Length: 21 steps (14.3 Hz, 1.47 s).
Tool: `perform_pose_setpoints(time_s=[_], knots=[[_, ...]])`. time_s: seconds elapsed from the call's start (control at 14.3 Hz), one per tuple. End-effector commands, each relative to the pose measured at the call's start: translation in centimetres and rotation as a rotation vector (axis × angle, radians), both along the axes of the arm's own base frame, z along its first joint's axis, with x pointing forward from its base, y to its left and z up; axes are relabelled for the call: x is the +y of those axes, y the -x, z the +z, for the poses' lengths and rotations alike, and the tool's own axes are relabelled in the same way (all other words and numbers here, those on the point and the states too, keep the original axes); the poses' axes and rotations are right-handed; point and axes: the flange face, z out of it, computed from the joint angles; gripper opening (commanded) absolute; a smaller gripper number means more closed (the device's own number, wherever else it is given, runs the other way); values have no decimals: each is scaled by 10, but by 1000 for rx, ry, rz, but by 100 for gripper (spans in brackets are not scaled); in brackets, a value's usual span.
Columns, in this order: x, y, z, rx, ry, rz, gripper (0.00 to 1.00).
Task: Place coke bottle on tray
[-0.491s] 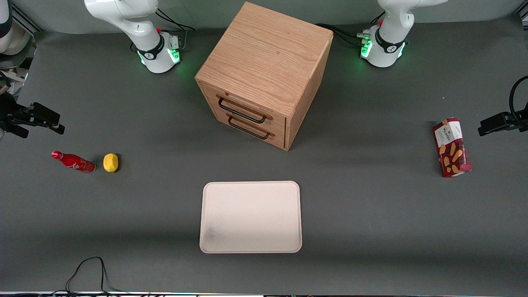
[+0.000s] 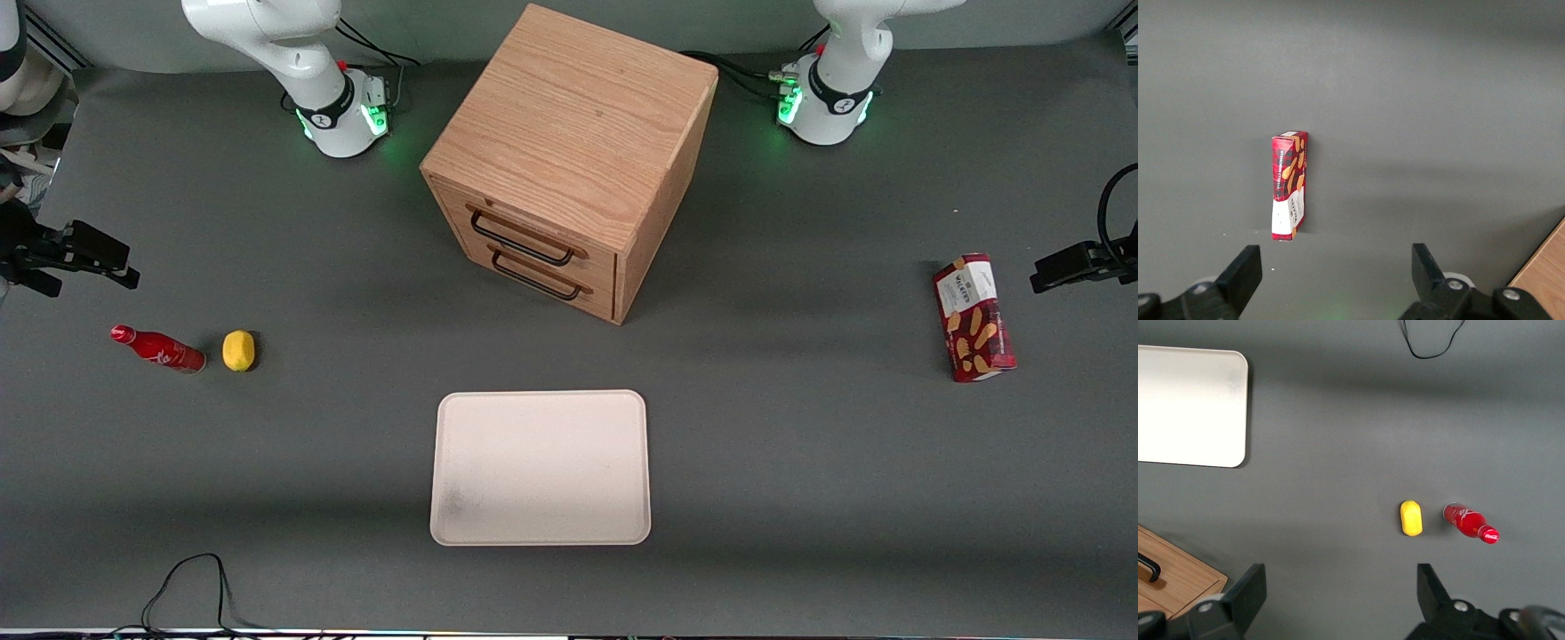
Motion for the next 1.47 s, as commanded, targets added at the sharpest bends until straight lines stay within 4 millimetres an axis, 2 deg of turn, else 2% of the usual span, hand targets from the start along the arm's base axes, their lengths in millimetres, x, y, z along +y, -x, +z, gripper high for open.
perform_pose_setpoints(time_s=[0.0, 0.21, 0.42, 0.7, 1.05, 1.19, 1.4], knots=[[-1, 9, -1, 30, 18, 17, 100], [-5, 12, -4, 54, 25, 11, 100], [-31, 15, -12, 76, 25, -7, 100], [-86, 22, -17, 74, 24, 4, 100], [-172, 40, -21, 52, 34, 68, 100], [-200, 47, -24, 42, 42, 94, 100], [-232, 54, -31, 34, 39, 99, 100]])
